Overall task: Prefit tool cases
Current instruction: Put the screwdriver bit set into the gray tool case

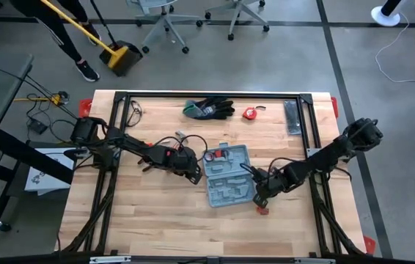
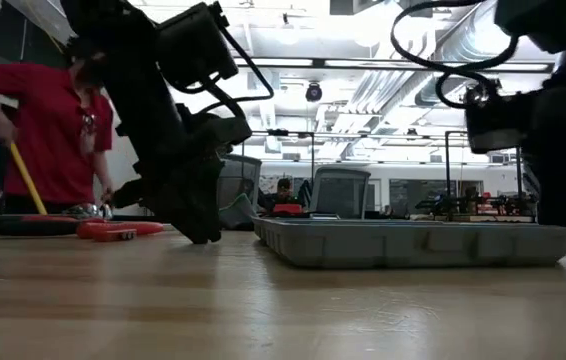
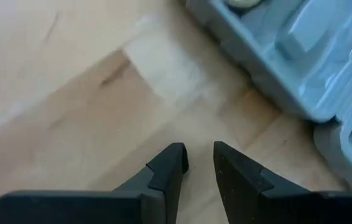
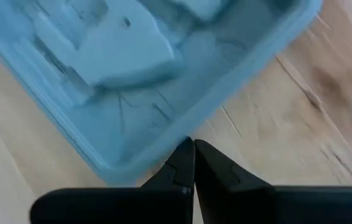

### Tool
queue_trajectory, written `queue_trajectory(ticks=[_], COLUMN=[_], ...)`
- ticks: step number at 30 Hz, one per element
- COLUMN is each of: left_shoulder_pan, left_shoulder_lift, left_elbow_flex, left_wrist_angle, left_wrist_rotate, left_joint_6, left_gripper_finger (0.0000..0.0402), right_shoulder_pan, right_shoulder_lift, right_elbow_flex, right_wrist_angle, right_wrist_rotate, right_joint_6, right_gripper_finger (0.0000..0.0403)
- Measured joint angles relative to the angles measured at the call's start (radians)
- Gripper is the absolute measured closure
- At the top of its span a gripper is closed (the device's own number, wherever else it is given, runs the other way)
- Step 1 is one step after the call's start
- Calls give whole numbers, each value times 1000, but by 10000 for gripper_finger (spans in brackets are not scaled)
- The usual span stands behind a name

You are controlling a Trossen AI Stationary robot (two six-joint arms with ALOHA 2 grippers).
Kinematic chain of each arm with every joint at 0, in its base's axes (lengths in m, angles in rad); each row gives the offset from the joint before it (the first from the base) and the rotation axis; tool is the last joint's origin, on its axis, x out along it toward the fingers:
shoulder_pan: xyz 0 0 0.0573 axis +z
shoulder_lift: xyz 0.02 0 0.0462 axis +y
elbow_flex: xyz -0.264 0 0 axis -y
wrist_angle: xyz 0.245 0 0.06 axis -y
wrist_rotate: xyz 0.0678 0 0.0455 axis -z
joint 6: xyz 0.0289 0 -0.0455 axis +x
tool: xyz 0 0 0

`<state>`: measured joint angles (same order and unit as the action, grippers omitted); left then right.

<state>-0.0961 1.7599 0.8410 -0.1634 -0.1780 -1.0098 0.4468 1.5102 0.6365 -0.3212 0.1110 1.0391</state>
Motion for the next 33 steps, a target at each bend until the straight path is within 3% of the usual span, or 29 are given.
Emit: queue_trajectory(ticks=[10, 21, 27, 33], left_shoulder_pan=[106, 141, 131, 86], left_shoulder_lift=[61, 17, -89, -228], left_elbow_flex=[-1, -1, -5, -4], left_wrist_angle=[158, 102, -67, -82], left_wrist_rotate=[59, 157, 94, 50], left_joint_6=[109, 256, 247, 244], left_gripper_finger=[335, 346, 346, 346], right_shoulder_pan=[-61, -32, -7, -8], right_shoulder_lift=[3, -14, -155, -356], right_elbow_flex=[0, 1, 2, 2], right_wrist_angle=[135, 101, -12, -85], right_wrist_rotate=[-19, -11, 77, 106], right_joint_6=[-23, 42, 61, -5], right_gripper_finger=[403, 403, 396, 345])
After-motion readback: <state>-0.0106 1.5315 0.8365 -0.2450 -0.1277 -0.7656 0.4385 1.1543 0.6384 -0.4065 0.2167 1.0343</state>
